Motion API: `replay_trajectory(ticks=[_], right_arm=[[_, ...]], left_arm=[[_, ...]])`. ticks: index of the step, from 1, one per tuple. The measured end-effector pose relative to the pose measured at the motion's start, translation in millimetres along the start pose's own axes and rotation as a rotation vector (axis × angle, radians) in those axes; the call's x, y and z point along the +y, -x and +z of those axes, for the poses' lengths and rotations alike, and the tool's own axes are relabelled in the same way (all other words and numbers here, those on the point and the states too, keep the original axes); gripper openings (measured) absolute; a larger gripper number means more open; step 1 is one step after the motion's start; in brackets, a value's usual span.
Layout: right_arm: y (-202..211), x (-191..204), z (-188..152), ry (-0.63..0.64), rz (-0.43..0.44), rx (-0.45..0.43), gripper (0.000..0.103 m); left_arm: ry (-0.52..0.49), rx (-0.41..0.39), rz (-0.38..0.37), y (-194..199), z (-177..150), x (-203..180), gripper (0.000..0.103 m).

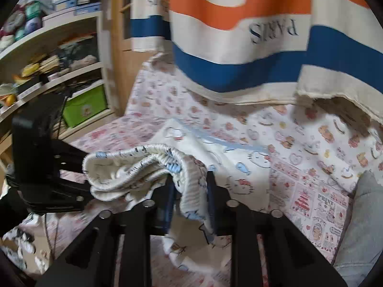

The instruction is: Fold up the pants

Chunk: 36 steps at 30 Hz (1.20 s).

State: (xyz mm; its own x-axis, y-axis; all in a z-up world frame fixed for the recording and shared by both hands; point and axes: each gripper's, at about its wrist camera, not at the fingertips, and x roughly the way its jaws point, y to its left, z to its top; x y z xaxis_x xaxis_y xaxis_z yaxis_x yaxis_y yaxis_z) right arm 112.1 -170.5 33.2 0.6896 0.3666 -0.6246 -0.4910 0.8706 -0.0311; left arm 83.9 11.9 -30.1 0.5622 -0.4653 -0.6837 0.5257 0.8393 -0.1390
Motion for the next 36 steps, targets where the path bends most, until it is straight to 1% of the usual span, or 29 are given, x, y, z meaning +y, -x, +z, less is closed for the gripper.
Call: replay_trajectory(ticks=[1, 3, 5, 6, 8, 10, 11, 12, 14, 16, 18, 19, 21, 23, 24, 25, 26, 28, 29, 30, 31, 32, 33, 34, 35, 36], right_arm=[[-4, -3, -2, -0.016, -0.015, -0.012, 0.039], [-8, -8, -4, -0.026, -0.035, -0.031, 0.053], [-10, -12, -7, -0.039, -0.065, -0.048, 0.057], [-11, -15, -7, -0.05, -0.075, -0.05, 0.057], [-9, -22, -8, -0.075, -0.095, -0.059, 0.057], [-4, -29, -9, -0.096, -0.12, -0.072, 0.058], [-2, -32, -10, -0.102, -0.116, -0.068, 0.058], [-1, -33, -11, -0.102, -0.106, -0.056, 0.058], [-1, -34, -16, -0.105, -0.074, -0.015, 0.058], [-4, -31, -26, -0.106, -0.005, 0.043, 0.058], [-11, -28, -40, -0.097, 0.08, 0.13, 0.057], [-15, -26, -48, -0.091, 0.101, 0.167, 0.057], [-17, -27, -59, -0.085, 0.084, 0.189, 0.053], [-16, -33, -68, -0.094, 0.073, 0.182, 0.053], [-17, -36, -71, -0.106, 0.075, 0.18, 0.053], [-18, -39, -73, -0.12, 0.08, 0.182, 0.053], [-21, -43, -76, -0.133, 0.092, 0.194, 0.052], [-29, -42, -80, -0.103, 0.141, 0.243, 0.052], [-30, -40, -82, -0.084, 0.137, 0.25, 0.047], [-28, -37, -85, -0.066, 0.126, 0.254, 0.036], [-27, -35, -87, -0.051, 0.129, 0.264, 0.03], [-27, -35, -89, -0.039, 0.128, 0.268, 0.019], [-25, -33, -91, -0.033, 0.111, 0.263, 0.006], [-23, -34, -92, -0.033, 0.096, 0.258, 0.005], [-21, -36, -92, -0.046, 0.073, 0.248, 0.004], [-20, -39, -92, -0.077, 0.047, 0.236, 0.003]], left_arm=[[0.002, 0.003, 0.005, -3, 0, 2, 0.006], [0.018, 0.018, 0.016, -10, 0, 8, 0.006], [0.041, 0.039, 0.017, -18, -1, 14, 0.008], [0.054, 0.046, 0.025, -21, -1, 17, 0.017], [0.083, 0.053, 0.041, -25, -2, 25, 0.029], [0.117, 0.048, 0.029, -25, -2, 32, 0.035], [0.132, 0.048, 0.028, -25, -2, 36, 0.042], [0.145, 0.039, 0.03, -23, -2, 39, 0.043], [0.149, 0.022, 0.046, -19, -2, 42, 0.043], [0.151, 0.028, 0.045, -16, -2, 44, 0.042], [0.142, 0.045, -0.001, -10, -6, 41, 0.044], [0.132, 0.056, -0.02, -7, -11, 39, 0.045], [0.105, 0.086, -0.023, -3, -21, 34, 0.045], [0.079, 0.094, 0.01, 0, -28, 30, 0.045], [0.061, 0.097, 0.03, 0, -31, 28, 0.034], [0.045, 0.096, 0.043, 1, -32, 27, 0.027], [0.035, 0.099, 0.045, 1, -35, 26, 0.024], [0.045, 0.099, 0.036, 5, -38, 27, 0.024], [0.047, 0.099, 0.031, 7, -39, 28, 0.024], [0.046, 0.1, 0.028, 9, -40, 28, 0.024], [0.042, 0.103, 0.025, 10, -41, 28, 0.024], [0.032, 0.109, 0.019, 10, -43, 27, 0.025], [0.017, 0.121, 0.013, 8, -45, 26, 0.026], [-0.005, 0.119, 0.024, 8, -46, 23, 0.026], [-0.019, 0.112, 0.048, 8, -47, 20, 0.02], [-0.03, 0.109, 0.087, 7, -47, 18, 0.002]])
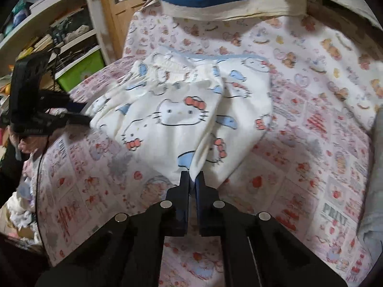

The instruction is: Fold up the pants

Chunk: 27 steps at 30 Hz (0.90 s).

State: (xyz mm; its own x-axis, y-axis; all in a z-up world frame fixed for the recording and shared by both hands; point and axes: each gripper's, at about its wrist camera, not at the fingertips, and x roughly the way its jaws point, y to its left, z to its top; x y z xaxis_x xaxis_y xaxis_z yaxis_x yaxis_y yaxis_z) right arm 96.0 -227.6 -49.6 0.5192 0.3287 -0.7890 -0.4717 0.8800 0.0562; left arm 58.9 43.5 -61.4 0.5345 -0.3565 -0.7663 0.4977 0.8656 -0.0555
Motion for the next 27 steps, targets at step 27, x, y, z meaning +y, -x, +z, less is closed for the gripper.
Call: replay_trajectory(ticks=[27], right_arm=[[114, 45, -110, 0.01, -0.019, -0.103, 0.002]], left_arm=[[0.019, -0.089, 0.002, 85, -76, -21, 0.003]])
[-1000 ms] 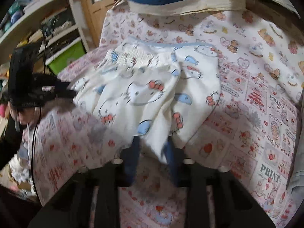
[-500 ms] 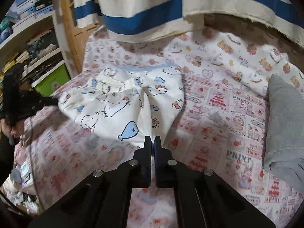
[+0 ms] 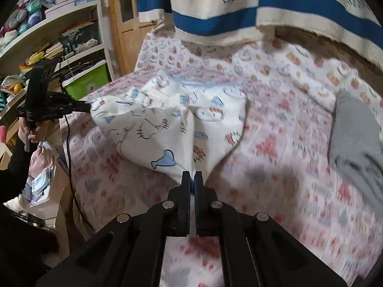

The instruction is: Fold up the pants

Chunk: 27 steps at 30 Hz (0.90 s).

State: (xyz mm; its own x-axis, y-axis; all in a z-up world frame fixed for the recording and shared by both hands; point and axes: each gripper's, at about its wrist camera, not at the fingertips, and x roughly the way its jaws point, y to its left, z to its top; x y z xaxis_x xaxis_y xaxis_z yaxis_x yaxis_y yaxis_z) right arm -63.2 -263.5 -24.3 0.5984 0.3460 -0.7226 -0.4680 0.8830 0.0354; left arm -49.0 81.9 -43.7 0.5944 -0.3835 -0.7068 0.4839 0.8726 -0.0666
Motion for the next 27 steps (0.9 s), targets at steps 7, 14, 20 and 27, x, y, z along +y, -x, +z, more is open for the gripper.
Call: replay_trajectory(ticks=[7, 14, 20, 27], right_arm=[[-4, -8, -15, -0.054, -0.05, 0.005, 0.002], [11, -11, -11, -0.084, -0.144, -0.06, 0.002], [1, 30, -3, 0.013, -0.113, -0.087, 0.002], [-34, 82, 5, 0.077, 0.031, -0.08, 0.045]], left_arm=[[0.034, -0.036, 0.004, 7, -16, 2, 0.003], [0.022, -0.124, 0.079, 29, -18, -14, 0.023], [-0.017, -0.196, 0.144, 23, -17, -49, 0.023], [0.006, -0.224, 0.091, 15, -13, -71, 0.029]])
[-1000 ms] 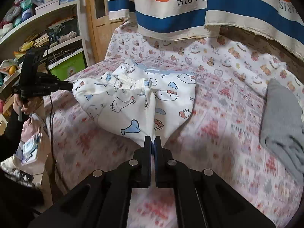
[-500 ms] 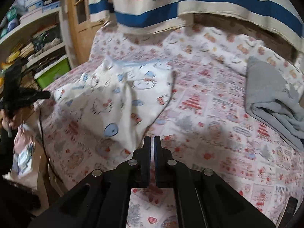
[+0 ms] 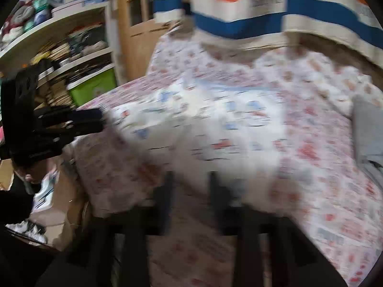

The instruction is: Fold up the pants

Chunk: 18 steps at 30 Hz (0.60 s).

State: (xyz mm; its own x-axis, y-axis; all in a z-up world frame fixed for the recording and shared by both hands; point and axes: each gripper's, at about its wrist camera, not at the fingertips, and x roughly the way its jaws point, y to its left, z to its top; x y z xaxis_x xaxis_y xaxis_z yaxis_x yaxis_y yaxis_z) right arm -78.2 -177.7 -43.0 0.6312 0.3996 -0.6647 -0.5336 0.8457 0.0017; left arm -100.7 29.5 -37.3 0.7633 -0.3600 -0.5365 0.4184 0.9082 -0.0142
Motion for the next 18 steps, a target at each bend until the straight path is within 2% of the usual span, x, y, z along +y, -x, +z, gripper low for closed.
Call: replay_trajectory(ticks=[5, 8, 9, 14, 18], right_arm=[[-7, 27, 5, 0.163, -0.043, -0.035, 0.045], [-12, 35, 9, 0.235, -0.021, -0.043, 0.045], [-15, 35, 12, 0.236, -0.012, -0.033, 0.045], [-37, 31, 17, 0.261, 0.004, 0.047, 0.045], [-47, 22, 20, 0.221, -0.001, 0.082, 0.046]], left_arm=[[0.03, -0.006, 0.029, 0, -1, 5, 0.029], [0.032, -0.042, 0.102, 3, 0, 7, 0.029], [0.036, -0.061, 0.105, 5, 1, 7, 0.029], [0.029, -0.097, 0.072, 10, 5, 5, 0.034], [0.029, -0.063, 0.045, 4, 4, 4, 0.034]])
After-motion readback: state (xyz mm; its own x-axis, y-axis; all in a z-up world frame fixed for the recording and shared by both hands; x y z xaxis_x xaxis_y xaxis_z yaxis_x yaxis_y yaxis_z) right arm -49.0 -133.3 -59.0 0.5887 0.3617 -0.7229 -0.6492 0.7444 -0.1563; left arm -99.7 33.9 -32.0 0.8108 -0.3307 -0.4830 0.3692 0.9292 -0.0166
